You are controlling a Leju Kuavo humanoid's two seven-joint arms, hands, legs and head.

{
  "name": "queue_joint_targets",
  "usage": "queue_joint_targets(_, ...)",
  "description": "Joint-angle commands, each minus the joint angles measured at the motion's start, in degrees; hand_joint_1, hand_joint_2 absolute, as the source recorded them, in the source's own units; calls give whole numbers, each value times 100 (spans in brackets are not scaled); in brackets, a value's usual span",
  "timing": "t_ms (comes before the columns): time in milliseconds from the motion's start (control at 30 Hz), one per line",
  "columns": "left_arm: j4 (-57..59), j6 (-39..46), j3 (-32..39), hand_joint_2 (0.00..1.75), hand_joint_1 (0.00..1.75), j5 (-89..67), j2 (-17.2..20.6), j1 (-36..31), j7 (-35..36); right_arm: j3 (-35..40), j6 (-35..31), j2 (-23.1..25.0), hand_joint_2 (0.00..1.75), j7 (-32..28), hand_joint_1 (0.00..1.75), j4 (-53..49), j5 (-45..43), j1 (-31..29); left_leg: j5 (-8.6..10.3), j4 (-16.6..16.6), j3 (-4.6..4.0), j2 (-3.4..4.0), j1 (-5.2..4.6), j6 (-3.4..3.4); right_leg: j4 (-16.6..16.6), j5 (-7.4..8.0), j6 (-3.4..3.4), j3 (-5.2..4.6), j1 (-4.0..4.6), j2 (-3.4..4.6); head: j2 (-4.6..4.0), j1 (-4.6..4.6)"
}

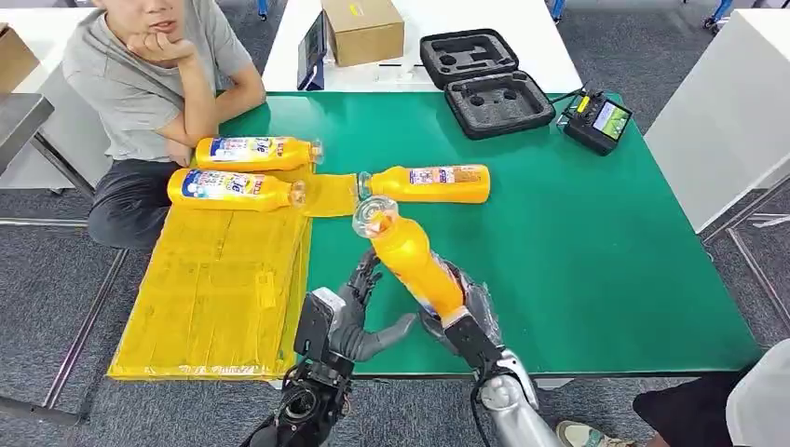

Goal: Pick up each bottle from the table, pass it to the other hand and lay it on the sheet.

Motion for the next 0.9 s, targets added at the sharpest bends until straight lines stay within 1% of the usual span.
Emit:
queue_joint_targets(33,388,5,-15,175,0,17,-38,-367,14,87,-132,108,175,-11,175,717,-76,-385,-12,0,31,3,5,-11,-1,-10,-10,29,4,11,0,0)
queue_joint_targets(100,392,43,13,175,0,45,-50,-369,-16,92,-166,107,175,-11,175,744,-70,-389,-4,-4,14,3,2,-6,-4,-2,-5,12,1,7,0,0)
queue_joint_targets(133,406,100,20,175,0,38,-60,-390,-55,100,-173,111,175,-11,175,758,-64,-396,-12,-2,33,5,4,-10,-4,-9,-8,31,2,13,0,0)
queue_joint_targets(200,547,303,33,175,0,22,-116,-527,-123,163,-150,163,175,-11,175,756,-23,-387,-4,-2,15,0,3,-7,-3,-3,-6,15,2,5,0,0)
queue_joint_targets(233,557,303,33,175,0,23,-119,-543,-124,170,-156,177,175,-11,175,755,-16,-385,-11,-2,29,1,4,-10,-2,-9,-9,28,3,9,0,0)
queue_joint_targets(333,557,303,33,175,0,23,-119,-543,-124,170,-156,177,175,-11,175,755,-16,-385,-3,-4,11,3,2,-6,-2,-1,-5,10,1,7,0,0)
queue_joint_targets(433,557,303,33,175,0,23,-119,-543,-124,170,-156,177,175,-11,175,755,-16,-385,-11,-2,29,3,4,-11,-2,-8,-10,28,3,11,0,0)
queue_joint_targets(500,557,303,33,175,0,23,-119,-543,-124,170,-156,177,175,-11,175,755,-16,-385,-6,-3,18,3,2,-7,-3,-4,-6,17,1,8,0,0)
queue_joint_targets(533,557,303,33,175,0,23,-119,-543,-124,170,-156,177,175,-11,175,755,-16,-385,-13,-2,34,3,5,-11,-2,-10,-10,32,3,11,0,0)
queue_joint_targets(633,557,303,33,175,0,23,-119,-543,-124,170,-156,177,175,-11,175,755,-16,-385,-3,-3,12,1,2,-6,-2,-2,-5,11,1,5,0,0)
queue_joint_targets(700,557,303,33,175,0,23,-119,-543,-124,170,-156,177,175,-11,175,755,-16,-385,-7,-2,19,3,3,-7,-1,-5,-7,17,2,8,0,0)
queue_joint_targets(733,583,385,38,175,0,25,-131,-551,-186,179,-142,186,175,-11,175,788,8,-401,-12,0,28,3,5,-10,-2,-9,-9,28,3,10,0,0)
queue_joint_targets(800,659,495,29,175,0,32,-160,-605,-234,224,-123,228,175,-11,175,895,46,-473,-7,-2,19,3,3,-8,-3,-5,-7,18,2,9,0,0)
queue_joint_targets(833,728,539,25,175,0,48,-180,-643,-246,267,-153,238,175,-11,175,947,71,-510,-11,-2,30,5,4,-10,-2,-8,-9,27,3,12,0,0)
queue_joint_targets(900,998,495,30,175,0,149,-244,-807,-176,358,-317,274,175,-11,175,1108,192,-620,-7,-1,19,6,3,-8,-1,-4,-7,17,2,12,0,0)
